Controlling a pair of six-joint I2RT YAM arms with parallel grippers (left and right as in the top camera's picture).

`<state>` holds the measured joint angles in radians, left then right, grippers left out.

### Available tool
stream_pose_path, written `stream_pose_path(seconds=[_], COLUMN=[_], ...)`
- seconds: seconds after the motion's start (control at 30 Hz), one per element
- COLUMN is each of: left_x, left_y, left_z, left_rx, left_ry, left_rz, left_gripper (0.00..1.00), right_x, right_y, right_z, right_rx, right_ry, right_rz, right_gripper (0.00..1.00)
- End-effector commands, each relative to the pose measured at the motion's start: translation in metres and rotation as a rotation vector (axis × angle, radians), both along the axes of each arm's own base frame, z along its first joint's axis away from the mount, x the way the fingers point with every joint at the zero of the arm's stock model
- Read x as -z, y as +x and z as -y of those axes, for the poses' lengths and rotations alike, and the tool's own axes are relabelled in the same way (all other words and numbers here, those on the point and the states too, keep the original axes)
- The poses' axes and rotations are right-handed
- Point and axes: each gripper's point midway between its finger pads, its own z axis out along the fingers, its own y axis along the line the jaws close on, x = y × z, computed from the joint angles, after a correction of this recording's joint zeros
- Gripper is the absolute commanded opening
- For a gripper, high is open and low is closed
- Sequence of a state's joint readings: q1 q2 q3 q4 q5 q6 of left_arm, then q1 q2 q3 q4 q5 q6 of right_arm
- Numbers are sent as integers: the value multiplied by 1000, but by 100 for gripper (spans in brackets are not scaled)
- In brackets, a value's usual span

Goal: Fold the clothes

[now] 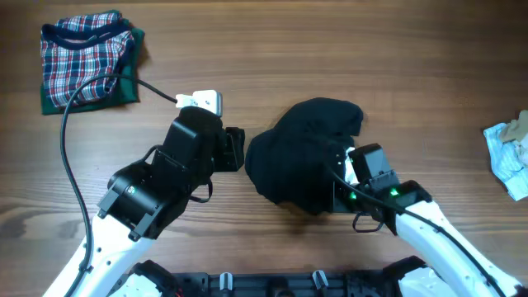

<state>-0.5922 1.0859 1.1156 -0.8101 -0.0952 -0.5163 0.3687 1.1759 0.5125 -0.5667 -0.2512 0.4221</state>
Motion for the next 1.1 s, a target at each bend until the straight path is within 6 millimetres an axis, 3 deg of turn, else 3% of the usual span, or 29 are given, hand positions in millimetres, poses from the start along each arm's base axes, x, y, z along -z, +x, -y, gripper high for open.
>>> stream_pose_path(seconds=[0.0,0.07,0.17,0.23,0.3,0.37,0.4,0.43,0.53,0.73,0.9,1.0,1.07], left_x=[-1,-2,-1,-2,-2,-2,-1,-1,-1,-1,-1,-1,-1], left_y=[1,2,1,1,1,1,1,1,1,1,1,1,1], left_z=[0,0,0,0,0,0,0,0,0,0,0,0,0], left_rx=[11,10,10,10,10,10,10,10,10,10,10,10,10], left_ry=[3,3,3,3,3,3,3,3,3,3,5,5,5], left_rz=[5,6,5,6,6,6,5,5,5,5,2,2,2], left_gripper=[55,55,56,55,55,55,55,55,55,55,55,55,55], right_x=[3,-18,-73,-126,-198,-241,-253,-252,-223,-185,-128,-86,-64], right_y=[0,14,39,56,68,73,74,74,69,60,31,9,-1], right_z=[-5,-14,-25,-34,-48,-50,-49,-49,-38,-26,-16,-26,-43], right_rx=[-12,-32,-82,-144,-227,-239,-236,-235,-214,-218,-206,-269,-300], right_ry=[14,49,76,98,155,168,167,166,88,-14,-58,-73,-64], right_rz=[-16,29,140,242,374,456,480,478,357,196,12,-38,-31], right_gripper=[4,4,4,4,4,4,7,10,28,34,34,34,34])
